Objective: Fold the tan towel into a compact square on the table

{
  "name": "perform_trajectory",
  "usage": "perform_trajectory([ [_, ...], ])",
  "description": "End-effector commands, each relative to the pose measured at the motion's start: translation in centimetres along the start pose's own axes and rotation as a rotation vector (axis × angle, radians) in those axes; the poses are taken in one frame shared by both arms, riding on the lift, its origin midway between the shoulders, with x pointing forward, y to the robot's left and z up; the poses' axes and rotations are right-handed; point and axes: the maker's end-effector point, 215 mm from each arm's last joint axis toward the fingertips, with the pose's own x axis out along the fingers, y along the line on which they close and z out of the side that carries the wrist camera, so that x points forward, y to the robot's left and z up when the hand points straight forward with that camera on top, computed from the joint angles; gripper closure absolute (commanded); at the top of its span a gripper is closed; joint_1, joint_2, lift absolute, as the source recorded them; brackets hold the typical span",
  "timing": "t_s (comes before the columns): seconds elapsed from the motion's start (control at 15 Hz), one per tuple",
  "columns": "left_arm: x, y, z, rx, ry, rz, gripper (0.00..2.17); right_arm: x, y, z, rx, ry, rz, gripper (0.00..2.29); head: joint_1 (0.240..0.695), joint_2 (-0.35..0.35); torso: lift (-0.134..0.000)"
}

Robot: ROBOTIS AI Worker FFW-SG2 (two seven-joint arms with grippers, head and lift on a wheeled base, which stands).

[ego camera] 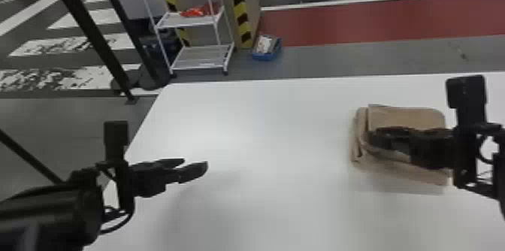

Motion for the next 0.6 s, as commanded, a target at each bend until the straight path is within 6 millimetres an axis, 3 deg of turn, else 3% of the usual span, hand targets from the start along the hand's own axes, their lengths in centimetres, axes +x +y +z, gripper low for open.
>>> perform_trajectory([
  [0.0, 0.0, 0.0, 0.1, 0.002, -0.002, -0.001, 0.09, -1.3, -1.3, 2.3, 0.02, -0.07, -0.016, 0.08, 0.695, 0.259, -0.123],
  [0.13, 0.0, 0.0, -0.1, 0.0, 0.002, 0.0, 0.09, -2.2, -4.3, 3.3, -0.011, -0.076, -0.108, 0.51, 0.695, 0.245, -0.123],
  [0.27, 0.0, 0.0, 0.0, 0.001, 0.0, -0.001, 0.09, -2.4, -7.9, 2.4, -0.064, -0.021, -0.227, 1.61, 0.695, 0.22, -0.123],
  [0.33, 0.0, 0.0, 0.0, 0.001, 0.0, -0.001, 0.09, -2.5, -9.9, 1.6, -0.078, 0.016, -0.296, 1.94, 0.695, 0.205, -0.123],
  [0.47, -0.1, -0.1, 0.0, 0.003, -0.001, -0.003, 0.09, -1.9, -12.6, -0.1, -0.111, 0.079, -0.376, 2.01, 0.695, 0.161, -0.123],
  [0.53, -0.1, 0.0, -0.2, 0.0, 0.002, -0.001, 0.09, -1.4, -12.8, -0.8, -0.115, 0.098, -0.379, 2.01, 0.695, 0.146, -0.123],
])
